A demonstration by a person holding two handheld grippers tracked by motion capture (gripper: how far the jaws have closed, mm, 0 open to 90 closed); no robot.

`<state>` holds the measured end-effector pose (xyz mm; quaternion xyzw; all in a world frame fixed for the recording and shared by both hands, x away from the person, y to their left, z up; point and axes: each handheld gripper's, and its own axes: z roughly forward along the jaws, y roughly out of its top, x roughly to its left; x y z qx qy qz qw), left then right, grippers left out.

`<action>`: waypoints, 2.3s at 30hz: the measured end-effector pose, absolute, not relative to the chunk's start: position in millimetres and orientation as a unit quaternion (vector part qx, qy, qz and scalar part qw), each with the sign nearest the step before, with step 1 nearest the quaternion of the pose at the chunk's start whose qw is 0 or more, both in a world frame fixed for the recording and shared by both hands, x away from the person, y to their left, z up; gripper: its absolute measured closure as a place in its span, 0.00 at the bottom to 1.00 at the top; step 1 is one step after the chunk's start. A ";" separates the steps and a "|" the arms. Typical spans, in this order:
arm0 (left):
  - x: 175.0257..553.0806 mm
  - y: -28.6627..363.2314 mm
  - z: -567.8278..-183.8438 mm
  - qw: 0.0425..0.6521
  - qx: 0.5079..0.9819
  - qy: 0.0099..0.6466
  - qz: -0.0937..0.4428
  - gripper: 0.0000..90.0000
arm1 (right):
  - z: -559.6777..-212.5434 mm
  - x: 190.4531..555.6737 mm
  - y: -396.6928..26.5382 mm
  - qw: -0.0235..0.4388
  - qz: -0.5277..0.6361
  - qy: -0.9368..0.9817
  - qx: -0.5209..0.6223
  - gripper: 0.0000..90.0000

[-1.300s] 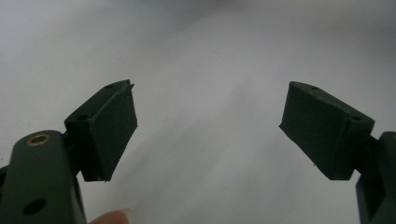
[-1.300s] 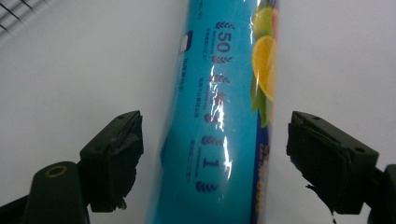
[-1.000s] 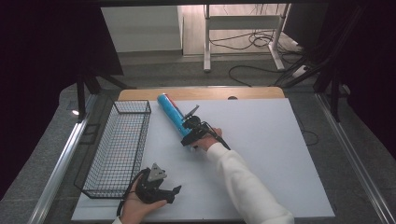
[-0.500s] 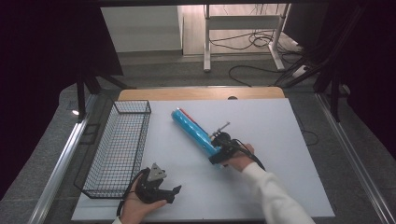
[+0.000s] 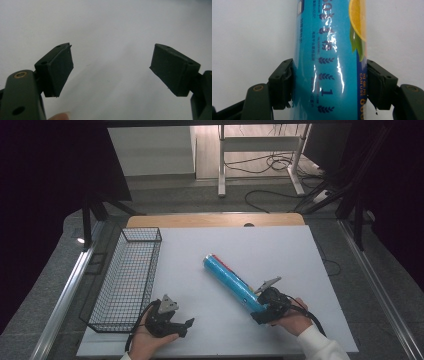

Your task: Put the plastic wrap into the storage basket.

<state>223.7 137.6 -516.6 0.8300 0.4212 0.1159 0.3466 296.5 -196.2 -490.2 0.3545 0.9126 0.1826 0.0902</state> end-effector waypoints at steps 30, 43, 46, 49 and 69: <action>223.5 136.6 -518.1 0.342 0.838 0.410 0.113 0.20 | -502.1 381.7 -116.6 0.058 0.138 0.924 0.353 0.34; 223.9 136.5 -518.2 0.343 0.837 0.411 0.114 0.20 | -500.2 389.6 -129.7 0.010 0.175 0.907 0.382 0.35; 224.0 136.8 -518.1 0.343 0.837 0.411 0.114 0.20 | -498.7 389.4 -133.2 -0.004 0.191 0.903 0.385 0.35; 224.2 137.3 -517.8 0.344 0.837 0.411 0.114 0.20 | -492.6 384.9 -133.8 -0.005 0.210 0.901 0.380 0.35; 224.9 136.5 -516.2 0.356 0.828 0.419 0.109 0.19 | -452.9 346.2 -144.1 -0.038 0.319 0.869 0.377 0.35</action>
